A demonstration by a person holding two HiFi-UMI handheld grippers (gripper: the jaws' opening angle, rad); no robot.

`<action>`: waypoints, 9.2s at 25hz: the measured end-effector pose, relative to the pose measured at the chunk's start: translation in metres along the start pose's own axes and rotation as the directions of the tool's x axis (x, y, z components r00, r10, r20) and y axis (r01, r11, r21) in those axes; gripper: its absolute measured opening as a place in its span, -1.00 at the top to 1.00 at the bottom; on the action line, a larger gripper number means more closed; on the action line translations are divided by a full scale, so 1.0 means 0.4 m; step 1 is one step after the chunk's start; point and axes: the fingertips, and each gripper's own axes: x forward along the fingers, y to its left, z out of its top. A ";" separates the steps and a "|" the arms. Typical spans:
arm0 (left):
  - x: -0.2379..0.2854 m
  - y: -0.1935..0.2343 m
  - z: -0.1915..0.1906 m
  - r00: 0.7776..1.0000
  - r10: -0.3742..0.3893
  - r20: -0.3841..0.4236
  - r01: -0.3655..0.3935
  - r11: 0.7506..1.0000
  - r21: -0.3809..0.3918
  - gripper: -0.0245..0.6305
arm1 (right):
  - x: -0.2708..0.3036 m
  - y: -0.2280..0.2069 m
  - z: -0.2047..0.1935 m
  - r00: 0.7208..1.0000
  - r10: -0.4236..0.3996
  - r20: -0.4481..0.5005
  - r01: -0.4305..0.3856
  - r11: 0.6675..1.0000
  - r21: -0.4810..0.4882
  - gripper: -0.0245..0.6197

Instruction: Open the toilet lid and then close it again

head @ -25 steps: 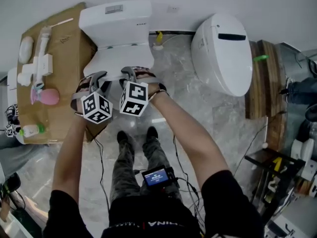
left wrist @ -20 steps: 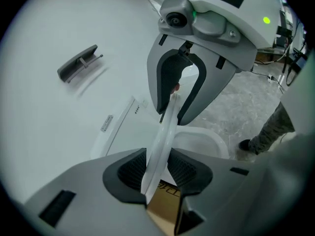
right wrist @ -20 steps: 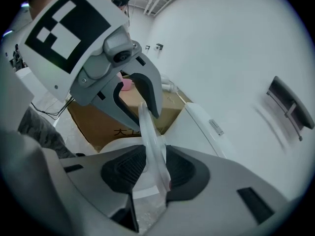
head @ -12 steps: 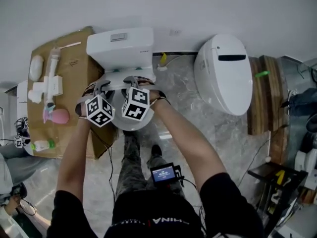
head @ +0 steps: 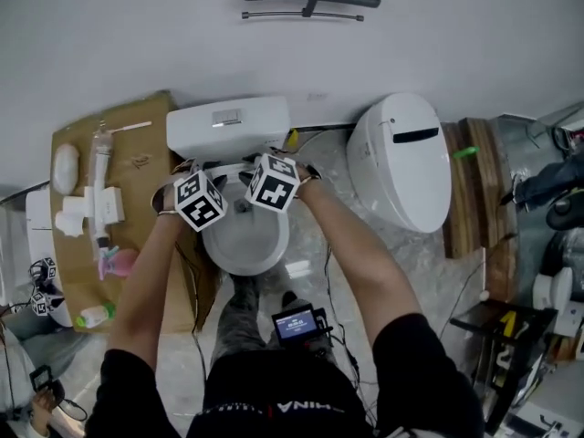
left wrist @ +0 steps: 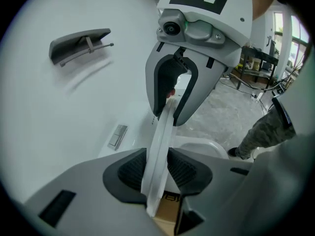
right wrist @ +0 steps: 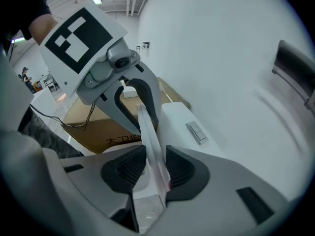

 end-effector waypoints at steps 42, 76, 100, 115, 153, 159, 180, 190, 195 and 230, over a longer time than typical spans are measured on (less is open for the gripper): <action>0.095 0.246 0.043 0.998 -0.067 -0.011 0.067 0.997 -0.023 0.44 | 0.068 -0.264 0.069 0.992 0.124 0.000 -0.124 0.992 0.014 0.54; -0.203 0.163 0.093 0.942 0.247 0.229 -0.125 0.889 -0.441 0.45 | -0.216 -0.192 0.111 0.953 -0.051 0.300 -0.082 0.907 0.413 0.41; -0.305 -0.008 0.156 0.884 0.356 0.303 -0.090 0.765 -0.638 0.89 | -0.301 -0.063 0.022 0.920 -0.078 0.384 -0.120 0.876 0.468 0.88; -0.390 -0.264 0.048 0.895 0.323 0.309 -0.016 0.713 -0.701 0.89 | -0.321 0.076 -0.084 0.931 -0.031 0.365 -0.156 0.868 0.471 0.88; -0.738 -0.988 -0.026 0.833 0.229 0.504 0.102 0.831 -0.546 0.89 | -0.660 0.961 -0.195 0.915 -0.307 0.263 0.137 0.848 0.511 0.88; -0.748 -0.999 0.006 0.839 0.253 0.481 0.065 0.833 -0.550 0.90 | -0.663 0.981 -0.191 0.915 -0.272 0.299 0.094 0.862 0.498 0.88; -0.750 -1.004 0.037 0.835 0.277 0.476 0.065 0.808 -0.585 0.90 | -0.679 0.979 -0.209 0.919 -0.223 0.325 0.052 0.886 0.461 0.88; -0.708 -0.986 0.071 0.846 0.277 0.456 0.053 0.807 -0.589 0.90 | -0.684 0.933 -0.248 0.923 -0.209 0.322 0.036 0.882 0.469 0.88; -0.681 -0.977 0.113 0.850 0.288 0.440 0.036 0.803 -0.595 0.90 | -0.695 0.894 -0.285 0.925 -0.202 0.321 0.038 0.892 0.451 0.88; -0.481 -0.508 0.078 0.848 0.219 0.483 0.094 0.834 -0.544 0.90 | -0.500 0.479 -0.175 0.923 -0.270 0.276 0.071 0.822 0.565 0.88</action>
